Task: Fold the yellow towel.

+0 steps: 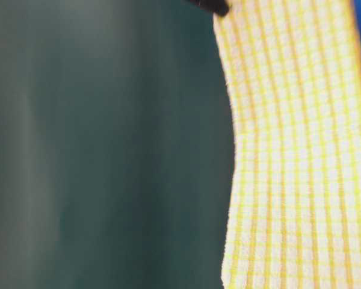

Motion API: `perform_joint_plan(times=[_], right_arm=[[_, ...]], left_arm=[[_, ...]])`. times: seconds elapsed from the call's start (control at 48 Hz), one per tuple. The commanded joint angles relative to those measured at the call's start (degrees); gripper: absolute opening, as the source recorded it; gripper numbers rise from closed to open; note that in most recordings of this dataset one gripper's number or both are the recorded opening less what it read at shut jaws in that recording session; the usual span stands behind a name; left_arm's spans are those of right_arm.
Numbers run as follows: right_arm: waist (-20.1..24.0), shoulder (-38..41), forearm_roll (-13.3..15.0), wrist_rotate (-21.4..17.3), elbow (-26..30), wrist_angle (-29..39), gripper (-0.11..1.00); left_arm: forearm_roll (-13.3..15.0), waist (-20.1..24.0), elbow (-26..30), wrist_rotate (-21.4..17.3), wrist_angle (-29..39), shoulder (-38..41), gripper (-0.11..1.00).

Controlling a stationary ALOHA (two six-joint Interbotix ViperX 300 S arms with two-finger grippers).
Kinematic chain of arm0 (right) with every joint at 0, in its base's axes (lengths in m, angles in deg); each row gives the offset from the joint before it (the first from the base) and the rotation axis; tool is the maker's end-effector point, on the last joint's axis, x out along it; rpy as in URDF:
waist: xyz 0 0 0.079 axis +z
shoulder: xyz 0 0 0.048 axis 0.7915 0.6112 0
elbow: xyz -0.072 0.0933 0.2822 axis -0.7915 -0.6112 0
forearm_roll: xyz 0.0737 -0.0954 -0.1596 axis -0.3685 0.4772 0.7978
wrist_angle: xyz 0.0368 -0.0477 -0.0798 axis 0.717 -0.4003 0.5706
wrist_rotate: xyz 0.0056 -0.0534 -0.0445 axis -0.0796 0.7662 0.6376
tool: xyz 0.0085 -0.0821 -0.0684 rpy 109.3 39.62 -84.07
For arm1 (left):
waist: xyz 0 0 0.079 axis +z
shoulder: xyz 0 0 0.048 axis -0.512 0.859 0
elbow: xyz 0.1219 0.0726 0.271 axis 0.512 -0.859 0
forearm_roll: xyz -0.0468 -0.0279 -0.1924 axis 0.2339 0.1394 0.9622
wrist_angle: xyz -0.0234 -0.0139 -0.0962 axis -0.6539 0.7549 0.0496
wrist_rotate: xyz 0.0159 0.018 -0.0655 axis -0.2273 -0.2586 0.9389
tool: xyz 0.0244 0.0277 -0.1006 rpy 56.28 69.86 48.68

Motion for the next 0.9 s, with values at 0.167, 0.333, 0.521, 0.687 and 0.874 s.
perform_joint_plan(times=[0.167,0.333,0.521,0.687,0.874], right_arm=[[-8.35,6.15,1.58,0.09,6.24,-2.2,0.02],[-11.43,10.28,2.72,0.0,10.11,-2.99,0.02],[-13.18,14.06,3.69,0.18,14.24,-3.34,0.02],[-13.71,17.05,5.19,0.35,17.75,-3.43,0.02],[-13.89,19.25,6.94,0.35,20.39,-3.16,0.02]], left_arm=[[0.09,-6.86,2.9,0.44,-7.03,2.72,0.02],[0.09,-9.32,6.86,0.44,-9.84,7.03,0.02],[0.09,-11.16,15.03,0.18,-11.07,14.85,0.02],[-0.09,-12.13,23.2,-0.09,-10.63,22.15,0.02],[-0.35,-12.83,30.5,-0.53,-10.46,27.6,0.02]])
